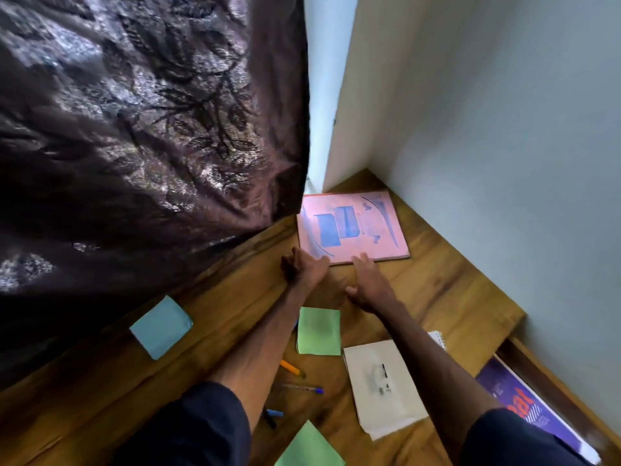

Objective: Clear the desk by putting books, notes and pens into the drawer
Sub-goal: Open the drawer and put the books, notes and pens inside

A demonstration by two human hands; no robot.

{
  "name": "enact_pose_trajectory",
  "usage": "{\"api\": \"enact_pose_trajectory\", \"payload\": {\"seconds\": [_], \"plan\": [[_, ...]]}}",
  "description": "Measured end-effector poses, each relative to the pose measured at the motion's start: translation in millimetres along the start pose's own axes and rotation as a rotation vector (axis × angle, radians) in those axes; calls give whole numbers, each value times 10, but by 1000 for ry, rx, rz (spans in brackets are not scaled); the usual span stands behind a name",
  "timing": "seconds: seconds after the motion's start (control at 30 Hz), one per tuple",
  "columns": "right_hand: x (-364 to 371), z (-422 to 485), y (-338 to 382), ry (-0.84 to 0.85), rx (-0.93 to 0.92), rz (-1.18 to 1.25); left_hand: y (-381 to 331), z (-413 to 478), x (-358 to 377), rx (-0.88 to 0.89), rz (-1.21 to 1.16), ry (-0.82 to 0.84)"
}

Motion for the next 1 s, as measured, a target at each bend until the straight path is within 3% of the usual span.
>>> {"api": "enact_pose_trajectory", "payload": {"seconds": [0.23, 0.47, 0.67, 0.87, 0.93, 1.0], "plan": [[3, 16, 49, 30, 28, 1, -22, 155, -28, -101, -472, 130], [-9, -156, -156, 10, 38, 151, 76, -14, 80, -266, -485, 160], [-120, -355, -329, -107, 30, 414, -100, -363, 162, -184, -962, 263], [-348, -889, -659, -632, 474, 1018, -276, -791, 10, -2, -1022, 451], [-274, -1120, -869, -713, 648, 1166, -224, -895, -60, 8, -1018, 519], [-165, -1305, -1044, -669, 704, 1357, -145, -1005, -95, -13, -992, 586]]}}
Point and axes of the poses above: each hand's wrist, its own z-axis towards the middle knuckle, its own x-axis out of the palm, y = z × x, the point moved 4 cm from there along z, towards the middle knuckle, and after that the axes turned 11 degrees about -z, right-handed, at the moved point
